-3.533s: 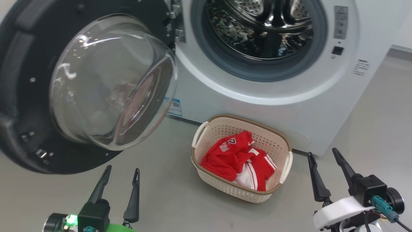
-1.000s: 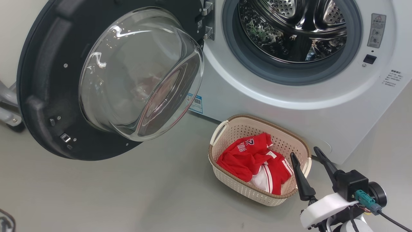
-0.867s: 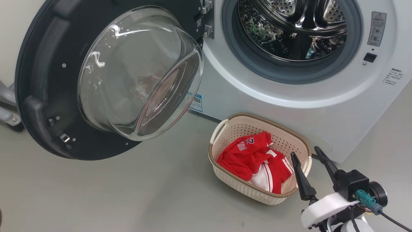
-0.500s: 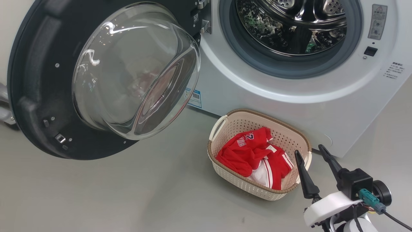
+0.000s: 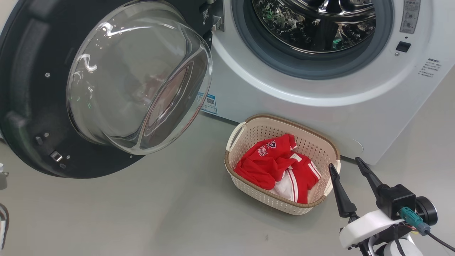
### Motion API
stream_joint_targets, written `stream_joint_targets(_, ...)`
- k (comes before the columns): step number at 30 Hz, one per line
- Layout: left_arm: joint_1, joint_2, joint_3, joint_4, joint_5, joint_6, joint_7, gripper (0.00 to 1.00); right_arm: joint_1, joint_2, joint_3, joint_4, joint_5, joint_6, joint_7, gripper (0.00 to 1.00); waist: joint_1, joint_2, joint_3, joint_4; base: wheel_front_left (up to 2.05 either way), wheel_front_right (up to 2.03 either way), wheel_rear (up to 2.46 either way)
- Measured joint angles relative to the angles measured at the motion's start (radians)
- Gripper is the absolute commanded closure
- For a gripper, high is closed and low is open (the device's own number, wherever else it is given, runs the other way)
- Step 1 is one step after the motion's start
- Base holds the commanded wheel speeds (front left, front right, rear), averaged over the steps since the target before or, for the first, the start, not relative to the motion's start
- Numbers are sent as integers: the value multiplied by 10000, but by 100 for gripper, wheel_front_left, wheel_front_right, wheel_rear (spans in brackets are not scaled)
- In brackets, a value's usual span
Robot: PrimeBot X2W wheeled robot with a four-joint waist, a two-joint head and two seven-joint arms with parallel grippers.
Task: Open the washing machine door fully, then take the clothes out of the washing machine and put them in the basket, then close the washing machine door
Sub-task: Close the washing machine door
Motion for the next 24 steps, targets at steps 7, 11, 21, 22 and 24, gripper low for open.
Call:
stream_joint_targets(7, -181, 159, -249, 504, 23, -46, 460, 100, 0, -8, -2, -50, -2, -2, 29, 0, 0, 0, 29, -48, 0, 0, 0)
stream_joint_targets(11, -231, 368, -474, 696, 88, -155, 742, 100, 0, -33, -12, -73, 0, -10, 31, 0, 0, 0, 58, -62, 0, 0, 0)
stream_joint_targets(21, -241, 545, -535, 936, -13, -635, 1463, 100, 0, -40, -13, -144, 0, -12, 75, 0, 0, 0, 132, -60, 0, 0, 0)
stream_joint_targets(22, -240, 545, -529, 938, -98, -692, 1553, 100, 0, -42, -17, -155, 0, -13, 75, 0, 0, 0, 137, -55, 0, 0, 0)
stream_joint_targets(24, -235, 543, -543, 940, -174, -825, 1745, 100, 0, -52, -29, -169, 0, -82, 75, 0, 0, 0, 150, -42, 0, 0, 0)
